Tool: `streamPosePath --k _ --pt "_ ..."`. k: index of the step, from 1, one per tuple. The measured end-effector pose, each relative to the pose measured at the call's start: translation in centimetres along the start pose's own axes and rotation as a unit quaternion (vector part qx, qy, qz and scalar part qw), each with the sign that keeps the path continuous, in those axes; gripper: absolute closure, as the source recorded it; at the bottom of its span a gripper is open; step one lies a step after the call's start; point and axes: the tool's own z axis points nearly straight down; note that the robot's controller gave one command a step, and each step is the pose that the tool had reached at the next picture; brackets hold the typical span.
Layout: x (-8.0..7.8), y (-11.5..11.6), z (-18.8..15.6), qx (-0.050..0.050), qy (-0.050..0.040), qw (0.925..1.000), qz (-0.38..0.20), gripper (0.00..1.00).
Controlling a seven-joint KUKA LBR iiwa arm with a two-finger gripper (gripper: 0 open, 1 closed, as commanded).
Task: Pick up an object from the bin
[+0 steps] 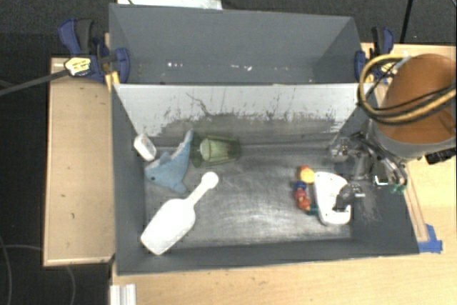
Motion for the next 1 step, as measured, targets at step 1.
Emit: streamPosePath --k 1 --pt "-0.19 0.03 -0.42 0.001 -0.0039 1.0000 -0.002 0.00"
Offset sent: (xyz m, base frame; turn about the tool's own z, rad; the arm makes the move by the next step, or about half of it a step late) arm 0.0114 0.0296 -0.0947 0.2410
